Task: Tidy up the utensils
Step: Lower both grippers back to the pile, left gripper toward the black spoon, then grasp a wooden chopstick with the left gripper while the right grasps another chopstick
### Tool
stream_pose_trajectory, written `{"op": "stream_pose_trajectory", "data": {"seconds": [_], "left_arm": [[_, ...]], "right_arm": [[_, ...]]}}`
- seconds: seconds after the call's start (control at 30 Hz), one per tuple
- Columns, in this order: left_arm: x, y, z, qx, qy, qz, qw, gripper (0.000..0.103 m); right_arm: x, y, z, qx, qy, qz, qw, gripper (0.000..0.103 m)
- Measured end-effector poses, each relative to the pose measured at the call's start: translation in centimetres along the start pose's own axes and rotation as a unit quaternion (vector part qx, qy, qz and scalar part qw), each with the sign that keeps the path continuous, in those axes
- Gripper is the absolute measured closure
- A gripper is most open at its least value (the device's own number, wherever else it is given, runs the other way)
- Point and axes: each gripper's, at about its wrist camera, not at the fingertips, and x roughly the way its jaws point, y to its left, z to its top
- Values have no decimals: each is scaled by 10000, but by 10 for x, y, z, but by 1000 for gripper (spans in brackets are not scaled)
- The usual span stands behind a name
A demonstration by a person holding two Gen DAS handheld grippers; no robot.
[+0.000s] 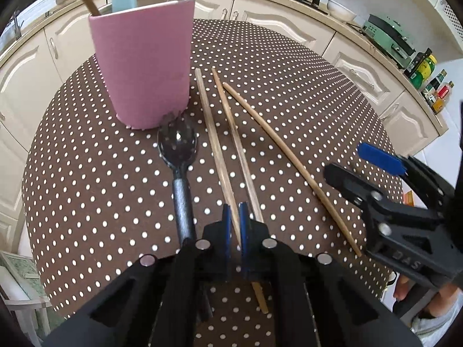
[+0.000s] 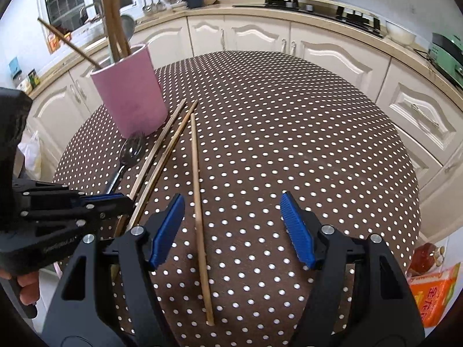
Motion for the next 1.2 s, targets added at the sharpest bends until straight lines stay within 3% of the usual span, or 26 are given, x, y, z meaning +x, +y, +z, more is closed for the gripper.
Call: {"op": "stream_pose_trajectory", "data": {"seconds": [0.37,0.43,0.67,0.87,0.97,1.2], "left_arm": [[-24,-6,-35,480,289,-37,9984,97],[-27,1,-27,272,276,-215,9990,97],[-18,11,11,237,320,-56,9992,93],[6,18,40,120,377,235,9989,92],[9,16,47,231,279,592,9976,92],[24,23,66,56,489,360,9981,92]], "right_arm": [[28,15,17,-195,438,111,9988,35],[33,17,21,-233,514,67,9984,35],[45,20,38,-336,696,90,9970,35],[53,20,48,-369,850,175,9955,35],[63,18,55,-369,960,251,9944,36],[85,11,75,-392,1311,392,9898,50]]}}
